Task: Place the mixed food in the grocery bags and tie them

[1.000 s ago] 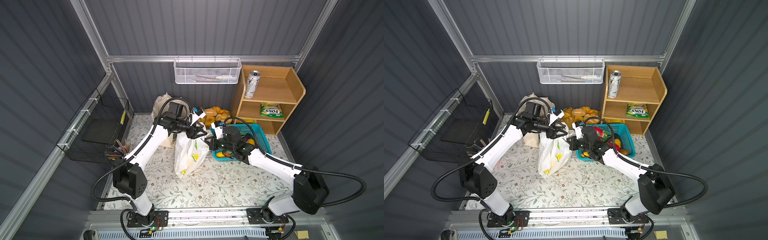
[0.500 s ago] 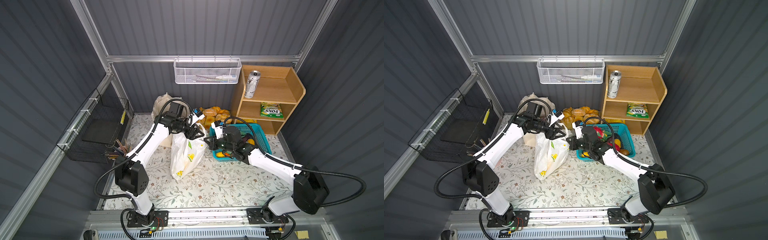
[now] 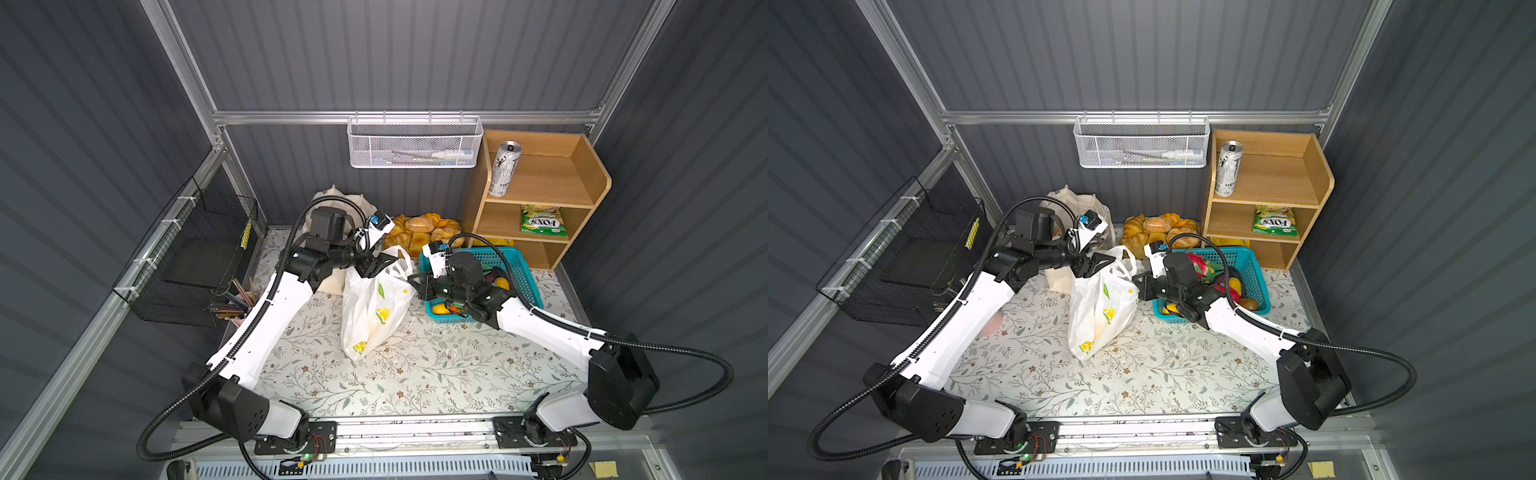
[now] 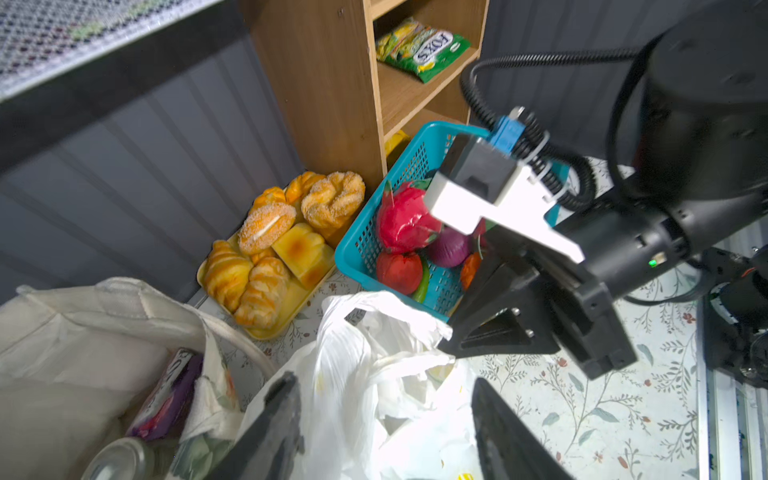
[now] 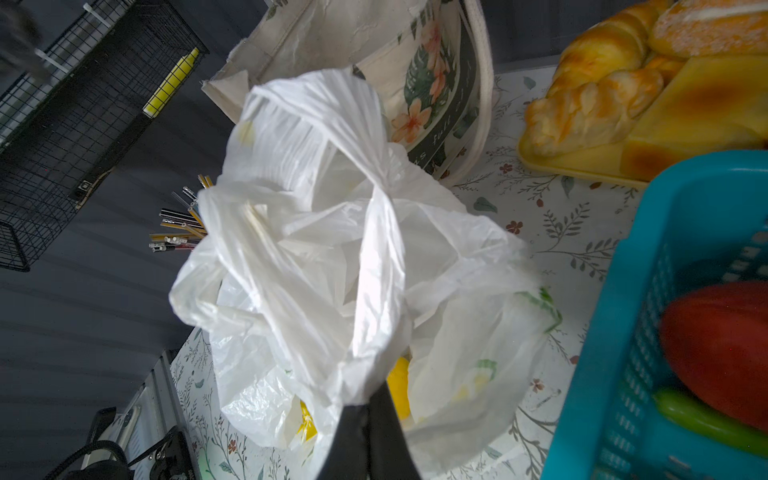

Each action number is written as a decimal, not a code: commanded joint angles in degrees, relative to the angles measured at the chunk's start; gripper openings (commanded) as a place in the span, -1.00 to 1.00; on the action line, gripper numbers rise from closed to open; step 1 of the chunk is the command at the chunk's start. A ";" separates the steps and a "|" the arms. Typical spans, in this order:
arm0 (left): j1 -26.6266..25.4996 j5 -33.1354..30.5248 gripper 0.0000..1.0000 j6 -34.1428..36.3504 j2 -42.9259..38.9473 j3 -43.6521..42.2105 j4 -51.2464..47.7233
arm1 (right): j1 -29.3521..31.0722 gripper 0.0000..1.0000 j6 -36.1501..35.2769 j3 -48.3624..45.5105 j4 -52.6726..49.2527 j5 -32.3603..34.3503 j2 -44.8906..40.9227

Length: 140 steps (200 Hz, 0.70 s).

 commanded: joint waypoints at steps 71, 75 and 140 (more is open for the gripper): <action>-0.87 3.88 0.38 4.29 9.91 8.06 -11.12 | 0.35 -1.00 0.75 -1.71 1.55 -1.31 -1.38; -0.94 4.16 0.39 4.48 10.25 8.28 -11.62 | 0.35 -1.00 0.74 -1.70 1.52 -1.32 -1.34; -1.31 1.26 0.97 5.44 10.99 5.95 -11.79 | 0.37 -1.00 0.83 -2.10 2.25 -1.75 -1.24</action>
